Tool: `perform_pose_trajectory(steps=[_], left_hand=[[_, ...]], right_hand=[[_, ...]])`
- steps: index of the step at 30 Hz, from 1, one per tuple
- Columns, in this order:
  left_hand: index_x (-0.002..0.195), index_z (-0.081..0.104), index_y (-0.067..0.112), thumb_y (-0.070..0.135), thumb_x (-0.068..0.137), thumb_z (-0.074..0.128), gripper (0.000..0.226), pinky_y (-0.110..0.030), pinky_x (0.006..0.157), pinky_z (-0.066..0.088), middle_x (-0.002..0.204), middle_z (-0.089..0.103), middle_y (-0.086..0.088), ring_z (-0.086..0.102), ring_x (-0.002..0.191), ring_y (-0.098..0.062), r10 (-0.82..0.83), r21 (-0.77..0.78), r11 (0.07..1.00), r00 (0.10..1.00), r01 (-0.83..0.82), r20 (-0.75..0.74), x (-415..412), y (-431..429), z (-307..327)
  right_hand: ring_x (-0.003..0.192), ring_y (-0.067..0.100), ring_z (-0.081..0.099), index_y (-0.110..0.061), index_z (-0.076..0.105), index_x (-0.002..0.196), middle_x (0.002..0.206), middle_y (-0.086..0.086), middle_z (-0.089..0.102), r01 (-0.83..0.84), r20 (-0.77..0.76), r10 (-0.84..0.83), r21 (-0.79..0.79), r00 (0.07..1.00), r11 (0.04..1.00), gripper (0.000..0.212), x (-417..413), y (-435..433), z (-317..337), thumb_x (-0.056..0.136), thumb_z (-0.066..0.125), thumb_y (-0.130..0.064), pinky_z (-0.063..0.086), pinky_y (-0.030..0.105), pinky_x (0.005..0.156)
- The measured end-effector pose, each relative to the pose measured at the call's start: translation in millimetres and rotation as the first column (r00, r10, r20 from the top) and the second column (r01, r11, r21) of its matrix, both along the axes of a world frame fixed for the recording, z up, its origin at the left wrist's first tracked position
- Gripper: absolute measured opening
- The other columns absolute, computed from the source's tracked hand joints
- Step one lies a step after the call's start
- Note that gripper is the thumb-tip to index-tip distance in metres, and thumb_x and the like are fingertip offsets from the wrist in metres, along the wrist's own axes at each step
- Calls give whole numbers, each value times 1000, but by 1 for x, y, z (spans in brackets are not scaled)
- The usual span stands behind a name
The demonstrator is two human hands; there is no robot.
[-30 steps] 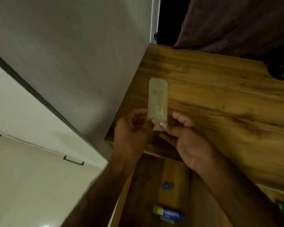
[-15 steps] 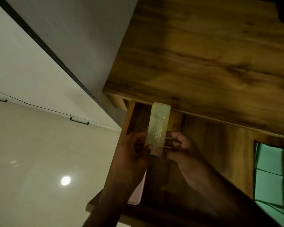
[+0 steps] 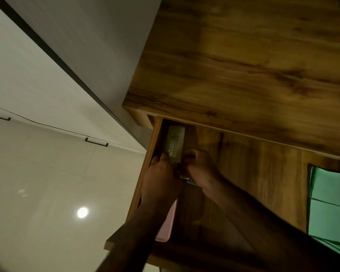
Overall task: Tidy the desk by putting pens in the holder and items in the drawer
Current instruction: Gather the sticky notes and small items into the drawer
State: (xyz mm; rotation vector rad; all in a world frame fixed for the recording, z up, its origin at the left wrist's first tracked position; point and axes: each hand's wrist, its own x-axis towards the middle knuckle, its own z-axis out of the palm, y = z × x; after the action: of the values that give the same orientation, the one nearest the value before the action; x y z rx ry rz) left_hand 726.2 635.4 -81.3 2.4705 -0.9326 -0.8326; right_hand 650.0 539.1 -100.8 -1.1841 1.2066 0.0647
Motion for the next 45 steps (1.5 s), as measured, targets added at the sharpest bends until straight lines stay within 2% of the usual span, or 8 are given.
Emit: perform_pose_trajectory(steps=[3,6,11,16,21,25,34,45], left_hand=[[137,48,11,13,87,68,54,-28,82,52,128,57,-10,62,107,-26,-39,87,996,999,38,7,-1,-2,1],[146,37,10,18,89,67,65,-36,92,55,136,51,-13,60,113,-29,-71,142,987,997,70,-1,-3,-3,-2],[154,20,9,27,94,62,75,-38,99,52,145,41,-16,51,127,-31,-133,238,963,991,124,20,-8,-5,-4],[150,26,8,30,97,57,66,-37,96,51,143,40,-16,51,126,-32,-138,243,963,989,120,58,-13,-2,-2],[143,37,11,26,95,57,54,-34,95,49,141,38,-13,49,125,-30,-176,202,969,969,140,174,-14,6,4],[126,55,18,23,93,60,33,-33,89,52,127,52,-5,55,114,-24,-247,98,967,957,234,153,-7,13,1],[127,56,21,26,101,48,28,-33,95,49,122,61,-2,61,109,-20,-484,220,862,871,456,90,-18,3,-4],[121,59,21,27,99,52,24,-33,91,49,119,63,0,62,107,-20,-466,211,875,877,436,121,-21,11,-11]], right_hand=[[103,18,65,-30,61,116,118,-3,67,-47,-4,47,-65,999,997,36,8,0,-2,92,69,-4,59,34,82],[104,19,61,-17,57,137,124,0,64,-69,-32,66,-109,997,992,46,12,0,-3,94,65,-4,55,29,78],[96,15,59,-12,53,143,137,9,61,-174,-100,156,-211,983,962,47,12,-4,-15,97,59,-3,43,12,54],[119,28,63,-19,56,142,143,7,58,-209,-151,175,-253,973,945,52,11,-5,-21,93,63,-3,61,45,86],[100,18,70,-31,66,124,119,-3,68,-137,-85,117,-298,990,945,41,-16,-18,-24,90,71,-8,64,38,74],[92,0,60,-31,67,112,98,-20,61,-230,-142,187,-409,972,883,24,-60,-27,-17,92,71,-19,48,15,71],[121,14,55,-31,58,131,134,-10,55,-597,-397,446,-536,802,597,41,-86,8,-41,92,69,-29,52,35,100],[119,15,57,-31,60,131,131,-8,58,-637,-357,535,-529,766,560,42,-87,4,-39,90,70,-29,53,36,100]])
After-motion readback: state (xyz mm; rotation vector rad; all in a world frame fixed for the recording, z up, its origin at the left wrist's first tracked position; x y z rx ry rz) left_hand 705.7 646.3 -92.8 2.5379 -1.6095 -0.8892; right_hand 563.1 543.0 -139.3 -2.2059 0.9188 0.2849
